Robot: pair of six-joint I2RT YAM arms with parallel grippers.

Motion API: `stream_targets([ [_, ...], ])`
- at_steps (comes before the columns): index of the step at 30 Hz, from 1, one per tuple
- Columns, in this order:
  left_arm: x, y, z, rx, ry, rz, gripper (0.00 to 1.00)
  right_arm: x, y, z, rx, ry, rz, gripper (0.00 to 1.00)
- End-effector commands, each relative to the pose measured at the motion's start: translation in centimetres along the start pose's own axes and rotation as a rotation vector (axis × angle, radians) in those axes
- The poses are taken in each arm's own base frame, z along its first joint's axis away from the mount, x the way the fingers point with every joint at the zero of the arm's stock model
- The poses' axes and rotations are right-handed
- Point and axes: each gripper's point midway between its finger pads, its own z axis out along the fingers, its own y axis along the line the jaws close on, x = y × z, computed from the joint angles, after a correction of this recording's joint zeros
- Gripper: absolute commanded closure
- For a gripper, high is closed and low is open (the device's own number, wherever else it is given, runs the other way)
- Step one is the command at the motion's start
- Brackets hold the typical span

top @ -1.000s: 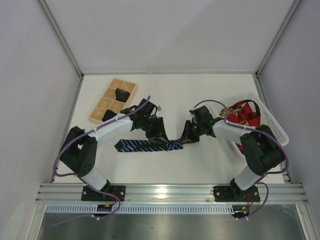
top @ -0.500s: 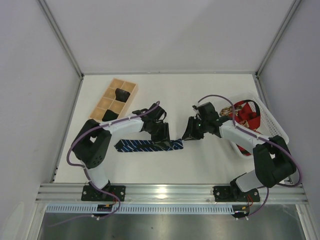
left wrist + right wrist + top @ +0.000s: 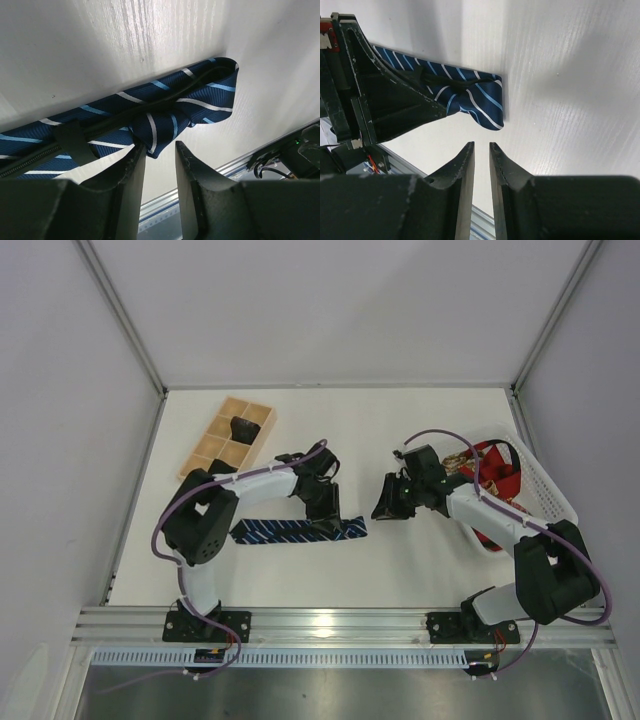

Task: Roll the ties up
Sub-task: Roll the tie

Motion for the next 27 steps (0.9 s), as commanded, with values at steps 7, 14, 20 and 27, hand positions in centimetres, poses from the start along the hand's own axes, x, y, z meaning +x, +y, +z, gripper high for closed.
stream_targets([
  [7, -0.7, -0.1, -0.3, -0.023, -0.012, 0.034, 0.67, -0.9, 0.3, -0.3, -0.007, -0.041, -0.029, 0.76],
  [14, -1.0, -0.4, 0.1, -0.012, 0.003, 0.052, 0.94, -1.1, 0.1, -0.2, 0.003, -0.041, -0.033, 0.76],
  [20, -1.5, -1.5, -1.4, 0.006, -0.020, 0.075, 0.99, -1.1, -0.1, -0.2, 0.012, -0.042, -0.036, 0.76],
  [27, -2.2, -2.1, -2.7, 0.001, -0.032, 0.110, 1.00, -1.4, 0.0, 0.2, 0.010, -0.039, -0.034, 0.76],
])
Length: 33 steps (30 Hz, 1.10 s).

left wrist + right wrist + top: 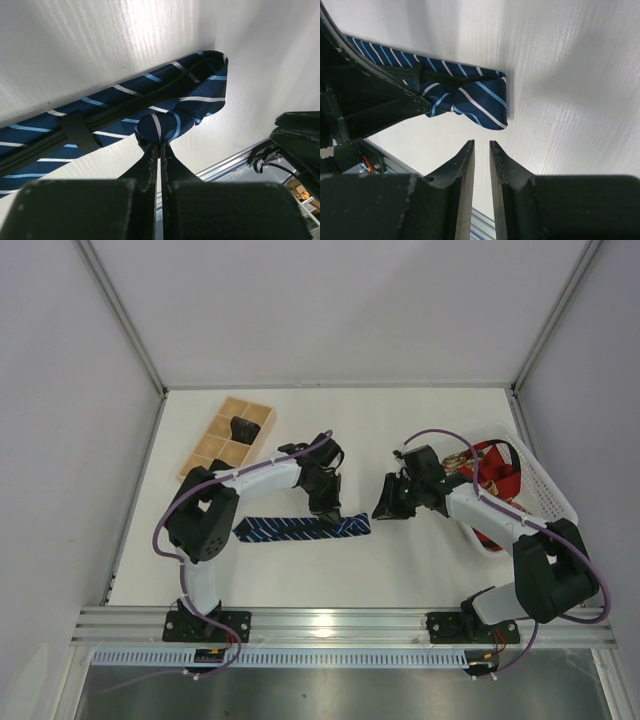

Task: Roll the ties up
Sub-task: Roll the tie

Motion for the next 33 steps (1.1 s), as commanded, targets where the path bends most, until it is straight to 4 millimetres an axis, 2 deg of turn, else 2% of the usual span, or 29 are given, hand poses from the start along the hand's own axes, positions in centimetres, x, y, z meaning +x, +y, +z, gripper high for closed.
stream_targets([
  [1, -1.0, -0.5, -1.5, -0.002, -0.034, 0.042, 0.99, -1.3, 0.4, 0.2, -0.004, -0.029, -0.026, 0.76],
  [15, -2.2, 2.5, 0.4, -0.020, 0.004, 0.022, 0.99, -0.5, 0.0, 0.9, 0.005, 0.010, -0.028, 0.76],
  [19, -2.1, 3.1, 1.2, -0.028, 0.010, 0.020, 0.98, -0.6, 0.7, 1.4, -0.022, 0.024, -0.031, 0.76],
  [21, -2.0, 3.4, 1.5, -0.034, 0.013, 0.018, 0.96, -0.5, 1.8, 1.8, -0.065, 0.053, -0.042, 0.76],
  [23, -2.2, 3.5, 1.5, -0.041, 0.005, 0.016, 0.93, -0.4, 1.8, 2.8, -0.063, 0.077, -0.042, 0.77],
  [25, -2.2, 3.4, 1.5, -0.038, 0.003, 0.017, 0.86, -1.0, 2.5, 3.2, -0.084, 0.073, -0.050, 0.77],
  [30, -2.4, 3.0, 0.0, -0.038, -0.033, 0.027, 0.70, -1.4, 2.7, 4.7, -0.112, 0.100, -0.033, 0.78],
  [33, -2.4, 2.5, -1.1, -0.028, -0.048, 0.031, 0.67, -1.3, 2.7, 5.5, -0.122, 0.122, -0.031, 0.83],
])
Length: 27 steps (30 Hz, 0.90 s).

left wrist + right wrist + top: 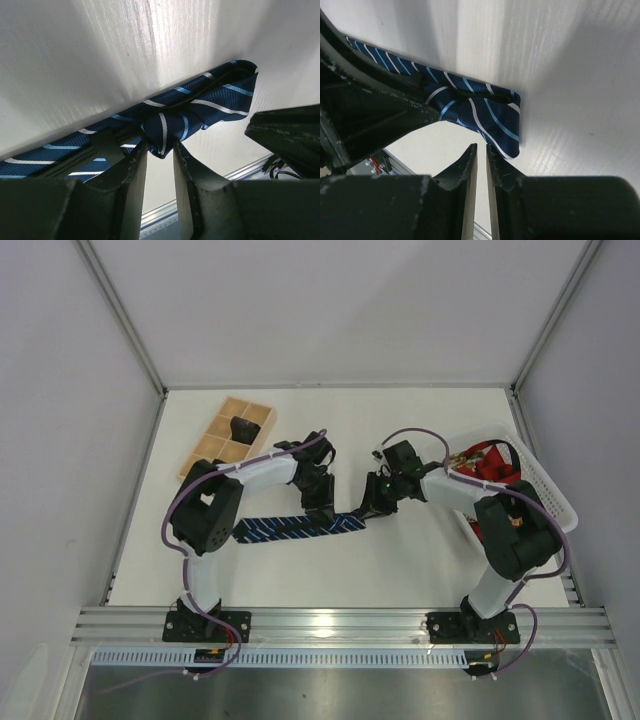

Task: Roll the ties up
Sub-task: Roll the tie

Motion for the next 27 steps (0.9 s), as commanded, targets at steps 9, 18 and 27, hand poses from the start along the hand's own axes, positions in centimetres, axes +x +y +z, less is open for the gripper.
stream_targets([
  [9, -0.5, -3.1, -4.8, 0.112, -0.086, 0.035, 0.80, -1.3, -0.1, 2.0, -0.027, 0.003, -0.014, 0.83],
  [18, -0.2, -3.5, -2.9, 0.139, -0.039, 0.028, 0.87, -3.1, 2.1, -2.0, -0.050, -0.082, -0.052, 0.69],
  [27, 0.1, -2.1, -0.6, 0.105, 0.003, 0.024, 0.88, -2.2, -0.2, -2.1, -0.048, -0.062, -0.139, 0.36],
])
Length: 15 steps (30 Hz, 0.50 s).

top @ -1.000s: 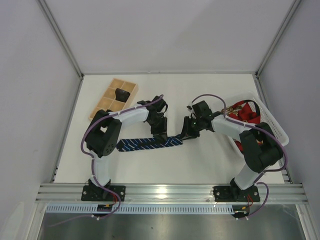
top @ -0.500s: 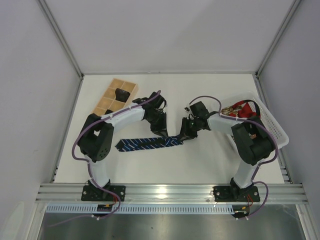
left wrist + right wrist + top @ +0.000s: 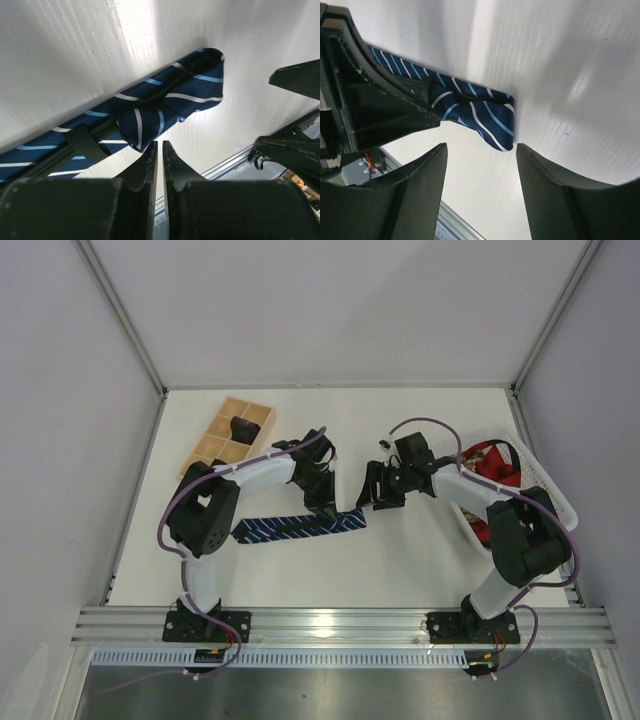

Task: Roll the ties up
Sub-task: Roll the tie

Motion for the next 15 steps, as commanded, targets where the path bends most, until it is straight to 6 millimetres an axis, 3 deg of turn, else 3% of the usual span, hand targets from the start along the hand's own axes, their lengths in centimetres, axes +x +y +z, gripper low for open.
stream_targets([
  [1, 0.1, 0.1, 0.6, 0.009, 0.014, 0.014, 0.88, 0.4, -0.3, 0.3, -0.033, 0.021, -0.060, 0.36],
  [15, 0.6, 2.1, 1.5, -0.022, 0.034, -0.014, 0.88, 2.3, -1.7, 3.7, -0.155, 0.093, -0.008, 0.47],
])
